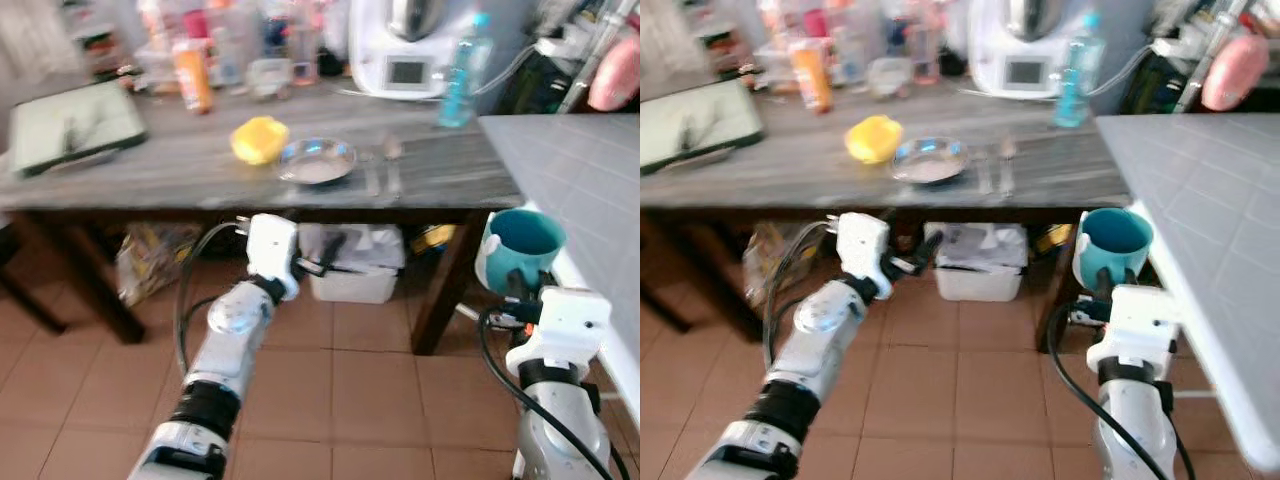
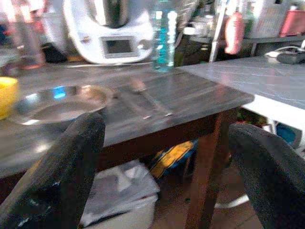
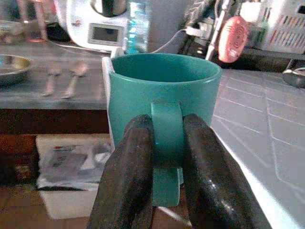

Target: Setting the table

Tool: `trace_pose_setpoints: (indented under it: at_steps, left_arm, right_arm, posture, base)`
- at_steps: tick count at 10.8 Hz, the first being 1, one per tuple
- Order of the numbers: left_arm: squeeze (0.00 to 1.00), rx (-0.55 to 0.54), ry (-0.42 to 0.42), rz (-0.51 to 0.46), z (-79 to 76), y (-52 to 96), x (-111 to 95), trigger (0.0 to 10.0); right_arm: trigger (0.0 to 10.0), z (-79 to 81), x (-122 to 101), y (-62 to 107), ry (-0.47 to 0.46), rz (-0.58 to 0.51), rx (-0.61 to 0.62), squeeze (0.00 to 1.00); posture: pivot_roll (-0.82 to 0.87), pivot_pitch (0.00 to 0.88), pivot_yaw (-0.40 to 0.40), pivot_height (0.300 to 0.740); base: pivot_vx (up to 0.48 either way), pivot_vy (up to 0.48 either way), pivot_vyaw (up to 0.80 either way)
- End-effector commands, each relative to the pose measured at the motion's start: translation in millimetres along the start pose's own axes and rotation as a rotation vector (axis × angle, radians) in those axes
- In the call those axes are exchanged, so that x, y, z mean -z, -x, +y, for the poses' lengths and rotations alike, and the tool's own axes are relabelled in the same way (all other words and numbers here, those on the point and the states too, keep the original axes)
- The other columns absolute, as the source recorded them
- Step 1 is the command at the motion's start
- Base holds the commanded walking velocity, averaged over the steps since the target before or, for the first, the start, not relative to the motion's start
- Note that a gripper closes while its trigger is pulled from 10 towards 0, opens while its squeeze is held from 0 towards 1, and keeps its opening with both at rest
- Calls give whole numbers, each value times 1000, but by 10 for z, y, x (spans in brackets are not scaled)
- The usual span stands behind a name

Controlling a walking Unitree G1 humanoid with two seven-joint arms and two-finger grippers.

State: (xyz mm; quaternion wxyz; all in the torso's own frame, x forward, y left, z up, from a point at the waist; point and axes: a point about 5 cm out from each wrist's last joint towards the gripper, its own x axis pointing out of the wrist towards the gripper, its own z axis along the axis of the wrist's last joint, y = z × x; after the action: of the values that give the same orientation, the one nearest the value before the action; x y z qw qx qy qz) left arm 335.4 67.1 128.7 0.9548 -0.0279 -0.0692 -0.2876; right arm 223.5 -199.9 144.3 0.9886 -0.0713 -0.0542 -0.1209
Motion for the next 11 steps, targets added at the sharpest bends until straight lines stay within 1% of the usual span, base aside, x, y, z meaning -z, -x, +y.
trace_pose_setpoints:
  at_steps: [1, 3, 5, 6, 9, 11]
  left_arm:
    - [0, 11, -19, -7, 10, -19, -46, 10000]
    - [0, 12, -17, -8, 4, -23, -45, 10000]
    - [0, 38, -31, -27, -51, -31, -68, 10000]
    - [0, 37, -23, -28, -61, -39, -71, 10000]
    - [0, 41, -20, -33, -70, -55, -84, 10000]
    - [0, 40, -20, -35, -63, -40, -91, 10000]
  right_arm:
    - [10000, -12, -61, -11, -4, -30, 9, 0]
    - [10000, -3, -65, -15, -2, -31, 6, 0]
    - [10000, -14, -75, -28, 5, -35, 1, 0]
    - [10000, -26, -81, -25, 8, -36, 4, 0]
    - [10000, -40, -81, -19, 15, -35, 6, 0]
    - [10000, -42, -87, -20, 21, -37, 1, 0]
  posture:
    - [-46, 61, 31, 740]
    - [-47, 59, 27, 740]
    - [-55, 56, 23, 740]
    - [-59, 52, 22, 740]
    - [-62, 49, 22, 740]
    - [-59, 52, 17, 740]
  base:
    - [379, 0, 0]
    - [377, 0, 0]
    - [377, 0, 0]
    - [375, 0, 0]
    - [377, 0, 0]
    - [373, 0, 0]
